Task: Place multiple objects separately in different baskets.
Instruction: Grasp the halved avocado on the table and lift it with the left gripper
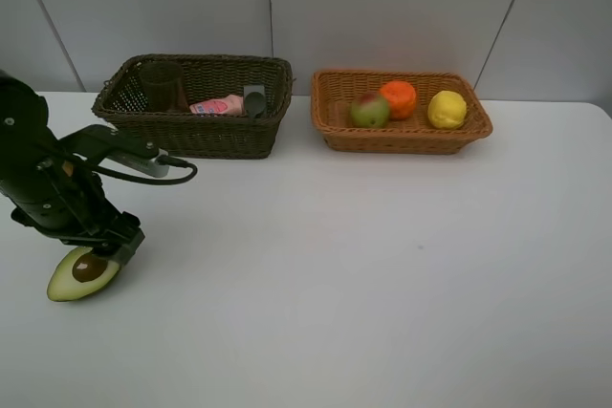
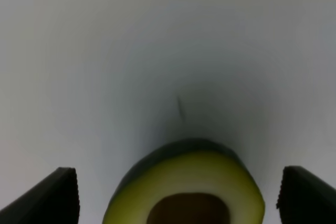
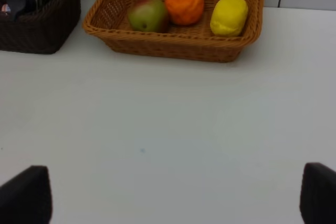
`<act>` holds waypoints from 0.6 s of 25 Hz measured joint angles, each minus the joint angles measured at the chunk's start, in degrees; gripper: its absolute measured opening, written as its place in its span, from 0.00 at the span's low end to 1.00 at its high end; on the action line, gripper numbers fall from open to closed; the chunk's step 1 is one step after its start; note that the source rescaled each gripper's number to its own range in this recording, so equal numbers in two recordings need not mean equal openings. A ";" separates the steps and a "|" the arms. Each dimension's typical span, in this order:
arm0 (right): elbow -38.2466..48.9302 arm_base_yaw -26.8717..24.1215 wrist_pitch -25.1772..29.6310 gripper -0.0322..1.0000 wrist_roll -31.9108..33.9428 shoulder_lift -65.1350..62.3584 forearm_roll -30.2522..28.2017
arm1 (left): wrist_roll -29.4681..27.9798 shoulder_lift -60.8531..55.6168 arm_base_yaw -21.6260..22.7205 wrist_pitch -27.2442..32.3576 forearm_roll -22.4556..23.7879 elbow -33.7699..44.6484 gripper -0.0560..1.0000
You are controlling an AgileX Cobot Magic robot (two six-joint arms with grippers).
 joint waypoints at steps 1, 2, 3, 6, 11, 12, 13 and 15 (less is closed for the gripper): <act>0.00 0.00 0.00 1.00 0.00 0.00 0.00 | 0.00 0.66 0.00 -0.43 0.00 0.00 1.00; 0.00 0.00 0.00 1.00 0.00 0.00 0.00 | 0.00 1.26 0.00 -0.96 -0.06 0.00 1.00; 0.00 0.00 0.00 1.00 0.00 0.00 0.00 | 0.00 1.69 0.00 -1.16 -0.06 0.00 1.00; 0.00 0.00 0.00 1.00 0.00 0.00 0.00 | 0.26 3.44 0.00 -2.15 -0.11 -0.05 1.00; 0.00 0.00 0.00 1.00 0.05 0.00 0.00 | 0.68 5.89 0.00 -3.44 -0.11 -0.05 1.00; 0.00 0.00 0.00 1.00 0.05 0.00 0.00 | 0.68 6.23 0.00 -3.50 -0.11 -0.05 1.00; 0.00 0.00 0.00 1.00 0.05 0.00 0.00 | 0.68 6.56 0.00 -3.55 -0.11 -0.05 1.00; 0.00 0.00 0.00 1.00 0.05 0.00 0.00 | 0.88 6.86 0.06 -3.68 -0.15 -0.05 1.00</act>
